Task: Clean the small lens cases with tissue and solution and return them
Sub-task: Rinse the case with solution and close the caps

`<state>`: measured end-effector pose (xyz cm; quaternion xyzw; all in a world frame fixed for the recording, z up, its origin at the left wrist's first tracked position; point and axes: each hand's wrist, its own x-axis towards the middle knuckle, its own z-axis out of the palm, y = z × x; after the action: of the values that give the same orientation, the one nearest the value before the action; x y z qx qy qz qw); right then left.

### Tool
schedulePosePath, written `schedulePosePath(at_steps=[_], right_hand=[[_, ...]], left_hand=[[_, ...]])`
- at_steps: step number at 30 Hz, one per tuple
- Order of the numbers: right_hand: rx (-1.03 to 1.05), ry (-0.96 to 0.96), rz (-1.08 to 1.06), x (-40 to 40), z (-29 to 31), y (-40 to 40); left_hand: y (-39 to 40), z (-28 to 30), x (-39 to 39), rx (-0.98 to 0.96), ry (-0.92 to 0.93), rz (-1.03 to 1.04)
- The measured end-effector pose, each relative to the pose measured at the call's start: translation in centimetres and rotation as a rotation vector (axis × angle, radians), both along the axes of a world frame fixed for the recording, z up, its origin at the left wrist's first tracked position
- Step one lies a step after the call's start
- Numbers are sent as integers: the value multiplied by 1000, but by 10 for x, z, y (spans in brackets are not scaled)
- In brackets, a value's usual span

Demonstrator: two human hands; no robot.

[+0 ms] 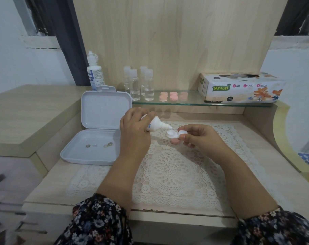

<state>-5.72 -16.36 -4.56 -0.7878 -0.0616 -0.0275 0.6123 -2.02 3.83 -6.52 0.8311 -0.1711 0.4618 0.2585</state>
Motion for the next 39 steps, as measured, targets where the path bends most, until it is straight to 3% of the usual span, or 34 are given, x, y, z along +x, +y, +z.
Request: schedulePosePath(at_steps=[39], right_hand=[[-9, 2, 0, 1, 0, -1]], left_hand=[[0, -1, 0, 9, 36, 21]])
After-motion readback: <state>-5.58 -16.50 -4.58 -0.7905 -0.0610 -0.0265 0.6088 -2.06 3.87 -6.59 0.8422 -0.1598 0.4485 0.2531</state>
